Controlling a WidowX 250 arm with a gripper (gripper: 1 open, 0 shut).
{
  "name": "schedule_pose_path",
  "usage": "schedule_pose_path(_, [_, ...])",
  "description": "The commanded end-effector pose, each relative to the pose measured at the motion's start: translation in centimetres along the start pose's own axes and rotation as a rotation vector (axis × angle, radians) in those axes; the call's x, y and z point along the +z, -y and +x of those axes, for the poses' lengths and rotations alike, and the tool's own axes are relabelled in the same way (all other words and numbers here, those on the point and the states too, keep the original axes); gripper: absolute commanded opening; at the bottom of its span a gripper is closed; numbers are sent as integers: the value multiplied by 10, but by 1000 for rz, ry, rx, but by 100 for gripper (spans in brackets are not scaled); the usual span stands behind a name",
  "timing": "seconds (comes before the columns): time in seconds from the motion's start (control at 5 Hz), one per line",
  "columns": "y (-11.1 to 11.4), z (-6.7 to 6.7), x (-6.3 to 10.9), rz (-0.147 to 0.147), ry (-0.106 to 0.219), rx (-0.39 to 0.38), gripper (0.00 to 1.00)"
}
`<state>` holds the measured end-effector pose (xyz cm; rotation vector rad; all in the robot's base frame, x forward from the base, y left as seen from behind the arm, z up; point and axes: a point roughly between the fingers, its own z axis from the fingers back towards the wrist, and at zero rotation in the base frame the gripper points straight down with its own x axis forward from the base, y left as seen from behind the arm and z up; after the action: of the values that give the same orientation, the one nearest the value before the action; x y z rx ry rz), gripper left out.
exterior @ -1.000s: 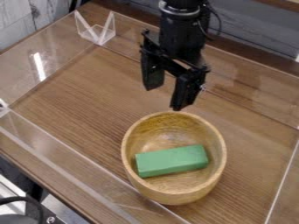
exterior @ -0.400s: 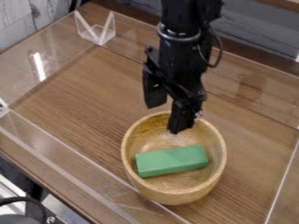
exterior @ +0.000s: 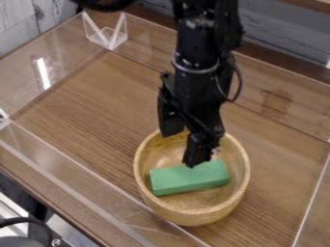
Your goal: Remove the green block from inside the brown bowl and put it on the table
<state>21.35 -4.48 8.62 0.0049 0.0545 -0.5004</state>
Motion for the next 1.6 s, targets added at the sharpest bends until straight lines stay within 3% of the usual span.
schedule_pose_path(0.0, [3,4,0,27,56,-23,100])
schedule_pose_path(1.4, [13,1,-47,-1,90,-75,100])
